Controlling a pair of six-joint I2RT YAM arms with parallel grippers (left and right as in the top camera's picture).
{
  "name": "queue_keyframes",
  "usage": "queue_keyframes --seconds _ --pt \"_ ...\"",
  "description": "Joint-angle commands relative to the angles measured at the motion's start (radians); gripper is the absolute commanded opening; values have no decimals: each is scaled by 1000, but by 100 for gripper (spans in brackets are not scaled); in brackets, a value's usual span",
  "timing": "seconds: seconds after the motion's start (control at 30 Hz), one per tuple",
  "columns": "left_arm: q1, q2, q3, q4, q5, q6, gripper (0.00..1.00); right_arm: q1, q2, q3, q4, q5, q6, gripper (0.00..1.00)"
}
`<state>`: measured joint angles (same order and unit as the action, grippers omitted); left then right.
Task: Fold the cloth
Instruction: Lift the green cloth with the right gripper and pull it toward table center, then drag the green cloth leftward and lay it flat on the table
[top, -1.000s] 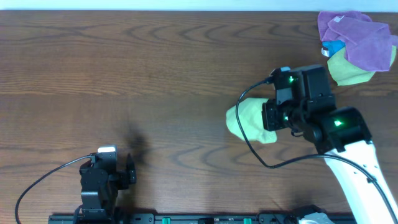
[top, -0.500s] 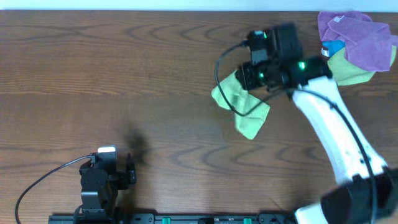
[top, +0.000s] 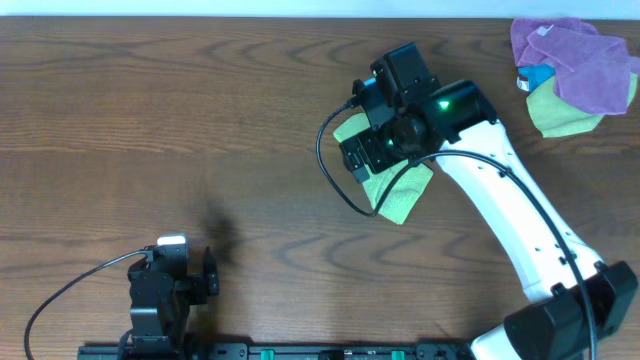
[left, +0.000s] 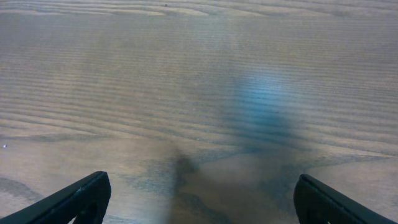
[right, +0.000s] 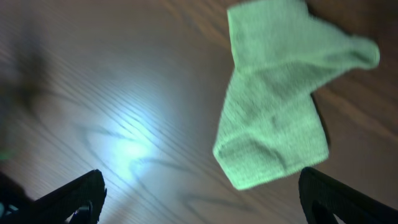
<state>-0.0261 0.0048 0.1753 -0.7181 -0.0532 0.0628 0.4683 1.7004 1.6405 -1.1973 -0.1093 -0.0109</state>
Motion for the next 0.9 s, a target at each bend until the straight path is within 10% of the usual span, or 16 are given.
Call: queue_keyframes --seconds 0.0,0.2,0.4,0.87 --pt "7 0 -13 -25 -9 -3 95 4 -3 -64 -3 54 18 97" --pt "7 0 -13 -26 -9 -3 95 5 -3 -249 132 49 54 38" --pt "7 0 -13 -26 -9 -3 96 3 14 -337 292 0 63 67" --pt "7 0 -13 -26 -9 -3 95 -40 211 -333 497 -60 111 58"
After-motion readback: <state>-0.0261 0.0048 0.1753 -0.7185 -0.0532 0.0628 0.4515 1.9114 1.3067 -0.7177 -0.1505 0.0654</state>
